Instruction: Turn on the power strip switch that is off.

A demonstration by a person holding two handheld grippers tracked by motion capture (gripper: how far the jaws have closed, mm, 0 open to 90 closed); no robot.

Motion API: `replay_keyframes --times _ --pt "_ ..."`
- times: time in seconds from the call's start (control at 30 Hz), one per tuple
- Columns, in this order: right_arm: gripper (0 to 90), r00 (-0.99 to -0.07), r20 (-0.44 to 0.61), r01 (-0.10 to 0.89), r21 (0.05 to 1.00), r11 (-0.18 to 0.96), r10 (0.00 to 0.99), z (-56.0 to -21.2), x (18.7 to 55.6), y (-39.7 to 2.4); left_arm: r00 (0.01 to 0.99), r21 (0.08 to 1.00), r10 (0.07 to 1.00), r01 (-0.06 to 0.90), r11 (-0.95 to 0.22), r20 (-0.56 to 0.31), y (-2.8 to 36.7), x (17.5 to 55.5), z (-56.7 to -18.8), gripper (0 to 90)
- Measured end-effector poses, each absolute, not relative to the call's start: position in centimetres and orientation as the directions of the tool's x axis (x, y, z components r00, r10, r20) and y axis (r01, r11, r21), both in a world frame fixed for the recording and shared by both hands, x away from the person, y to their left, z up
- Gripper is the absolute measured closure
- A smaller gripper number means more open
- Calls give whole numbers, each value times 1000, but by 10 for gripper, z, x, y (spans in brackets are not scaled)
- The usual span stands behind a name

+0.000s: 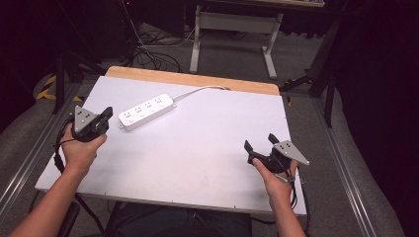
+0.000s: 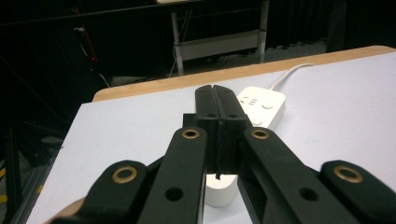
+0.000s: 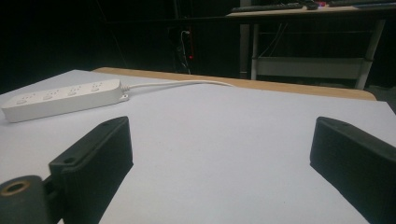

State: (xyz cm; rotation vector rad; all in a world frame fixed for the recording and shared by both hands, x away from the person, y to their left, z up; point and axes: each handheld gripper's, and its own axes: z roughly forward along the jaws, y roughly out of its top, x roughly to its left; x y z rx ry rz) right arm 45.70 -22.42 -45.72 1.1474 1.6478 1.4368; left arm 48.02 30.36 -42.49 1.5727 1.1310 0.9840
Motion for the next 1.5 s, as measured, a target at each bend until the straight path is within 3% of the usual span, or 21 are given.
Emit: replay_keyframes --times 0.27,0.8,1.5 --pt "67 -398 64 187 982 12 915 -457 457 -225 249 967 965 216 -136 80 303 493 -423 900" --pt "68 -397 65 191 981 13 915 -457 456 -225 304 955 939 195 -225 160 281 516 -420 900" --pt "71 -395 66 196 981 14 916 -457 456 -225 361 937 920 241 -252 155 268 537 -426 900"
